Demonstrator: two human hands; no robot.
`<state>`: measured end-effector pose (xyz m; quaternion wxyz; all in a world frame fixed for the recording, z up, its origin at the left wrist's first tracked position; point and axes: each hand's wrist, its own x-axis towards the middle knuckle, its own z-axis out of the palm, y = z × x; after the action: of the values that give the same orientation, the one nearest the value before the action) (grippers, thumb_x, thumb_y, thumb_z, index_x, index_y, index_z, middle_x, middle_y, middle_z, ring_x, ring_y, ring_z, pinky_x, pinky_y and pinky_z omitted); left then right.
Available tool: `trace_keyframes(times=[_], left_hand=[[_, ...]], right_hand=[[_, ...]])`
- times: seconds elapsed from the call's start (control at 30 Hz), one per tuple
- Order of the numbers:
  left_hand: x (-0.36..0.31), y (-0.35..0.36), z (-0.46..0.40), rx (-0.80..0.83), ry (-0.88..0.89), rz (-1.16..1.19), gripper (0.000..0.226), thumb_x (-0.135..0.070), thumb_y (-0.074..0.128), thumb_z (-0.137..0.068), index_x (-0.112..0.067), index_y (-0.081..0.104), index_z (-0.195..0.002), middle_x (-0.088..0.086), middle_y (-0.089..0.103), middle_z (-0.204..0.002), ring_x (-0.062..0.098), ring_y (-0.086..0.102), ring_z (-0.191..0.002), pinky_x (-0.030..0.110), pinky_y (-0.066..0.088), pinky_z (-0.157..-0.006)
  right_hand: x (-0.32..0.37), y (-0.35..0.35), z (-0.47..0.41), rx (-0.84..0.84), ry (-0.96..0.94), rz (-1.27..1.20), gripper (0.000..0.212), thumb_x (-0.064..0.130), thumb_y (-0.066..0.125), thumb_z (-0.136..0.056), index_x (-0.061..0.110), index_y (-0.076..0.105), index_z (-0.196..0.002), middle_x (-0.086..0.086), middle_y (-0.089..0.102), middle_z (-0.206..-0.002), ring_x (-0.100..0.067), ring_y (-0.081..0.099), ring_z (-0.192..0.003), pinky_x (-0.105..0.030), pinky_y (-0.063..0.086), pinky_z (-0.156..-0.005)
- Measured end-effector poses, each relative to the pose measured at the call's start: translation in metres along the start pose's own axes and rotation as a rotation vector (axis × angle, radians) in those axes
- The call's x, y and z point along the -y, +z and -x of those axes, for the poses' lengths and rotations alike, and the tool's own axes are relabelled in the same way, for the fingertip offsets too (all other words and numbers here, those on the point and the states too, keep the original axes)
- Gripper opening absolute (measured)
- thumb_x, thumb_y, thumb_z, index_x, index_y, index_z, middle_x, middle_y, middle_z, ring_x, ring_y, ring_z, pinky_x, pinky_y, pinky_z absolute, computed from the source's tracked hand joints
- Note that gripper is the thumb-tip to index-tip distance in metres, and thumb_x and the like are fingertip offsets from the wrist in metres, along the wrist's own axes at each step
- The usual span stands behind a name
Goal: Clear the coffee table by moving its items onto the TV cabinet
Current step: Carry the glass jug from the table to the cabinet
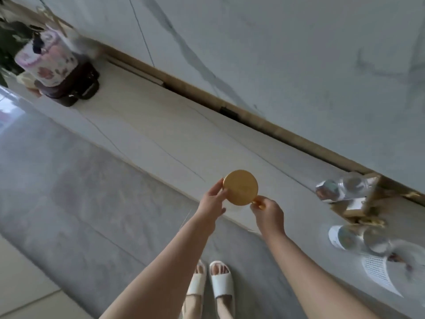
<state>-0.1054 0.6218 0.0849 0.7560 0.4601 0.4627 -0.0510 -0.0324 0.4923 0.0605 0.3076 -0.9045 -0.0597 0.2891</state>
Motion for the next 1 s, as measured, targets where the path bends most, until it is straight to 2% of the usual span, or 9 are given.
trace_keyframes(times=[0.1,0.37,0.5,0.6,0.7,0.8,0.87,0.93,1.0], left_hand=[[0.010,0.032,-0.014,0.062,-0.037,-0.075,0.041,-0.025,0.050,-0.095,-0.035,0.047,-0.135,-0.009,0.051,-0.125,0.011,0.043,-0.115,0.035,0.041,-0.096],[0.044,0.101,-0.047,0.206,-0.090,-0.266,0.044,-0.033,0.042,-0.098,-0.032,0.037,-0.141,-0.002,0.044,-0.141,0.017,0.042,-0.122,0.038,0.038,-0.098],[0.054,0.128,-0.062,0.240,-0.097,-0.326,0.045,-0.031,0.040,-0.098,-0.032,0.035,-0.143,0.000,0.040,-0.145,0.021,0.041,-0.127,0.039,0.037,-0.099],[0.060,0.142,-0.074,0.245,-0.108,-0.341,0.045,-0.029,0.041,-0.098,-0.032,0.035,-0.143,-0.001,0.039,-0.147,0.021,0.038,-0.132,0.042,0.035,-0.104],[0.064,0.149,-0.081,0.253,-0.118,-0.362,0.046,-0.028,0.041,-0.098,-0.031,0.034,-0.143,-0.001,0.038,-0.147,0.021,0.037,-0.134,0.043,0.034,-0.106],[0.067,0.152,-0.084,0.248,-0.105,-0.366,0.045,-0.028,0.042,-0.098,-0.031,0.034,-0.143,-0.002,0.038,-0.147,0.020,0.036,-0.135,0.042,0.034,-0.105],[0.067,0.155,-0.085,0.248,-0.103,-0.375,0.046,-0.028,0.041,-0.098,-0.031,0.034,-0.143,-0.002,0.039,-0.147,0.020,0.037,-0.133,0.040,0.036,-0.103],[0.066,0.158,-0.085,0.240,-0.108,-0.383,0.046,-0.028,0.041,-0.098,-0.032,0.033,-0.143,-0.002,0.040,-0.145,0.019,0.039,-0.128,0.038,0.037,-0.100],[0.064,0.160,-0.084,0.227,-0.112,-0.398,0.047,-0.028,0.040,-0.098,-0.032,0.032,-0.144,-0.001,0.040,-0.145,0.018,0.041,-0.123,0.036,0.038,-0.096]], right_hand=[[-0.029,-0.015,-0.006,-0.066,0.124,-0.133,0.022,0.009,0.057,-0.088,0.007,0.067,-0.107,-0.012,0.068,-0.108,-0.022,0.057,-0.091,-0.023,0.037,-0.076],[-0.103,-0.041,-0.020,-0.174,0.248,-0.146,0.022,0.012,0.055,-0.090,0.005,0.067,-0.107,-0.013,0.068,-0.108,-0.024,0.058,-0.094,-0.024,0.036,-0.076],[-0.130,-0.049,-0.030,-0.199,0.245,-0.143,0.019,0.015,0.054,-0.090,0.006,0.070,-0.095,-0.014,0.070,-0.092,-0.027,0.059,-0.082,-0.031,0.042,-0.071],[-0.147,-0.049,-0.038,-0.204,0.236,-0.152,0.017,0.016,0.055,-0.089,0.009,0.070,-0.086,-0.011,0.066,-0.077,-0.027,0.056,-0.074,-0.028,0.038,-0.060],[-0.156,-0.048,-0.043,-0.219,0.234,-0.167,0.018,0.016,0.054,-0.089,0.007,0.070,-0.088,-0.013,0.066,-0.078,-0.028,0.057,-0.076,-0.028,0.037,-0.061],[-0.160,-0.050,-0.046,-0.234,0.227,-0.182,0.019,0.013,0.053,-0.088,0.003,0.068,-0.080,-0.018,0.063,-0.071,-0.026,0.051,-0.066,-0.025,0.034,-0.055],[-0.160,-0.052,-0.048,-0.221,0.230,-0.169,0.019,0.012,0.053,-0.089,0.004,0.064,-0.075,-0.014,0.057,-0.065,-0.024,0.047,-0.065,-0.026,0.032,-0.054],[-0.160,-0.053,-0.049,-0.201,0.224,-0.139,0.017,0.013,0.052,-0.089,0.007,0.067,-0.083,-0.008,0.055,-0.069,-0.022,0.047,-0.070,-0.026,0.031,-0.058],[-0.158,-0.054,-0.050,-0.191,0.221,-0.114,0.018,0.014,0.052,-0.090,0.006,0.068,-0.093,-0.011,0.059,-0.077,-0.023,0.051,-0.076,-0.024,0.032,-0.066]])
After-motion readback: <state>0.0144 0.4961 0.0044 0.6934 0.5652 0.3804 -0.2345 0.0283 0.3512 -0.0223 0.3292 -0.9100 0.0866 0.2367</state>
